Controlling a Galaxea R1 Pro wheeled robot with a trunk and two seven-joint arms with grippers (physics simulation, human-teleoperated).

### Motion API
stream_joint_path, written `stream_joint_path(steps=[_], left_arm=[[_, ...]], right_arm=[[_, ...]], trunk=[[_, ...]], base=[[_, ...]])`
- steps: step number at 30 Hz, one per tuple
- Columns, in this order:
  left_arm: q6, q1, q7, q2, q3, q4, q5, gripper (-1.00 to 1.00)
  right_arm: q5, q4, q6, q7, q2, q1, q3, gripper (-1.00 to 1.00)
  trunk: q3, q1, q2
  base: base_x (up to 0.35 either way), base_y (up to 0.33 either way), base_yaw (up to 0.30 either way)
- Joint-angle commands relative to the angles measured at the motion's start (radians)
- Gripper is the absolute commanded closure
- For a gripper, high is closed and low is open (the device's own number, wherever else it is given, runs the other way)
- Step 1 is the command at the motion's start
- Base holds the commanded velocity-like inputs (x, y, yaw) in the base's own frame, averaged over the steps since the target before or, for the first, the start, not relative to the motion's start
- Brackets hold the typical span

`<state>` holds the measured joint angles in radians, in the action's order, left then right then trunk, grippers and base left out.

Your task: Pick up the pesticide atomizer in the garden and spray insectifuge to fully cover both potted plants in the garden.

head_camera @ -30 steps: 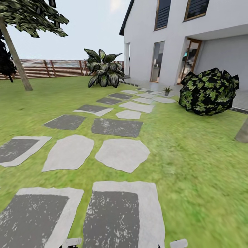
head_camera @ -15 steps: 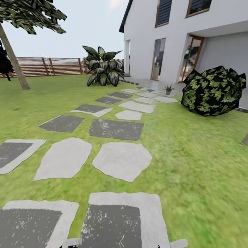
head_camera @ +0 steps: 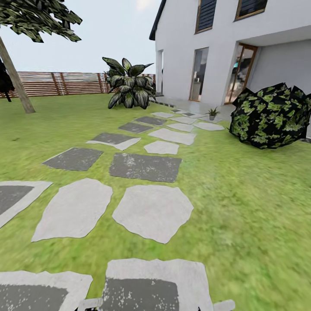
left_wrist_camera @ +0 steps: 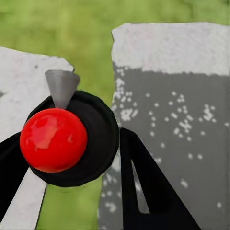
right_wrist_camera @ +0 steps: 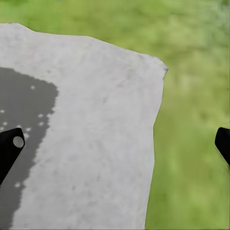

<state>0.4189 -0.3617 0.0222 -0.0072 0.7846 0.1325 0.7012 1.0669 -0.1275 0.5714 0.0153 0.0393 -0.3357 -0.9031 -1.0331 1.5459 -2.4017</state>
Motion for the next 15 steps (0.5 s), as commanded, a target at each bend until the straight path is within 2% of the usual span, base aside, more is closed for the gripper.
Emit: stream_joint_path(steps=[1,15], left_arm=[[0.002,0.0,0.002,-0.001,0.008,0.001,0.007,1.0],[0.003,0.0,0.003,-0.001,0.008,0.002,0.007,1.0]], right_arm=[[0.008,-0.001,0.002,0.002,0.001,0.0,-0.008,-1.0],[0.008,0.002,0.002,0.002,0.001,0.0,-0.008,-1.0]], trunk=[[-0.001,0.0,0.0],[-0.001,0.0,0.0]], base=[[0.339,0.0,0.0],[0.338,0.0,0.0]])
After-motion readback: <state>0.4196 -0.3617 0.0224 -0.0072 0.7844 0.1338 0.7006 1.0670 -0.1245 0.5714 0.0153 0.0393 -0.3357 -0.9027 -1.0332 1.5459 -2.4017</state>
